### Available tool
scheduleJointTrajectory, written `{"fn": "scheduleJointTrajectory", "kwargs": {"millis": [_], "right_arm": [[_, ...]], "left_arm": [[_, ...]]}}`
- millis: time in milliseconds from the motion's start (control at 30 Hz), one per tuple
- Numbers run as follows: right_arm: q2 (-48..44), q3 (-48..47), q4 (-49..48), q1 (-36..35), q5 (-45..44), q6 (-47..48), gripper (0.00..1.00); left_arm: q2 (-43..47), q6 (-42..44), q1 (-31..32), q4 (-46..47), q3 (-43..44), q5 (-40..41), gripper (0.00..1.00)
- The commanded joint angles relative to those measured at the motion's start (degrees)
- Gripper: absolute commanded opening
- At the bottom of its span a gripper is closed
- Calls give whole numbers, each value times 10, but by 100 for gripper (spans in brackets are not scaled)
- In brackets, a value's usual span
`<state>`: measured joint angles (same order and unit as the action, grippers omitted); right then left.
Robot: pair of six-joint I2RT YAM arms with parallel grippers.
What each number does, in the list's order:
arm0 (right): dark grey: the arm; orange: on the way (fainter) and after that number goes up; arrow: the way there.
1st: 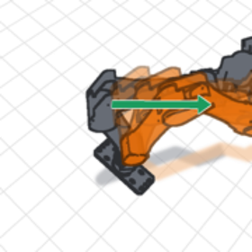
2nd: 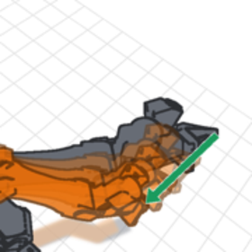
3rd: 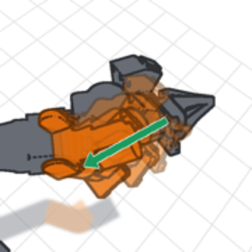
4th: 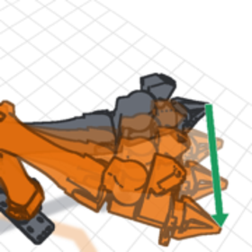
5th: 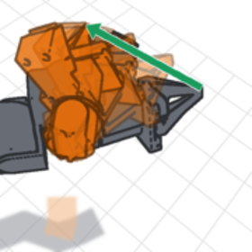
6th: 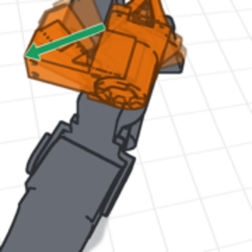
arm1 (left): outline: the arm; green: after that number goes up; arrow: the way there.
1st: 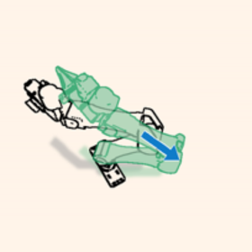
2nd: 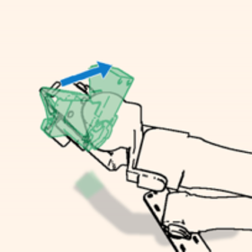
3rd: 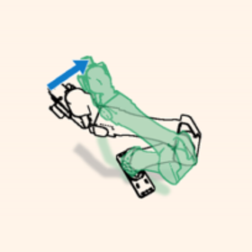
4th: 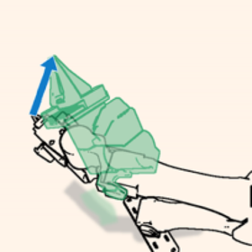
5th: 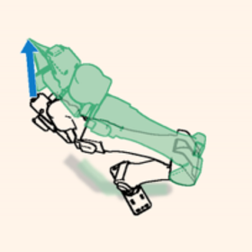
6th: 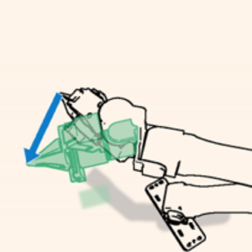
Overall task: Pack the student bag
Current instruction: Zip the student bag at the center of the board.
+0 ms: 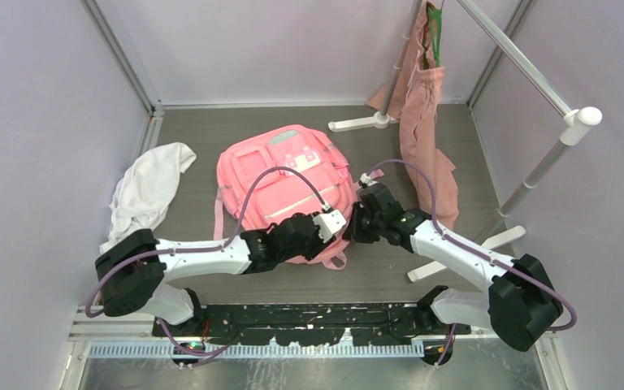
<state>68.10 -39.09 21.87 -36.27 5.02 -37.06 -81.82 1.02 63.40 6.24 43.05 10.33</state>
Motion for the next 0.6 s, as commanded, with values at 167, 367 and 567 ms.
{"fn": "scheduleJointTrajectory", "kwargs": {"millis": [167,367,567], "right_arm": [[-5,-40,11,-1,-11,17,1],[-11,-33,33,-2,-22,24,1],[-37,-29,65,-1,-40,33,1]], "left_arm": [[-36,27,1,35,30,86,6],[-21,39,1,0,30,131,0],[69,16,-1,-50,2,102,0]]}}
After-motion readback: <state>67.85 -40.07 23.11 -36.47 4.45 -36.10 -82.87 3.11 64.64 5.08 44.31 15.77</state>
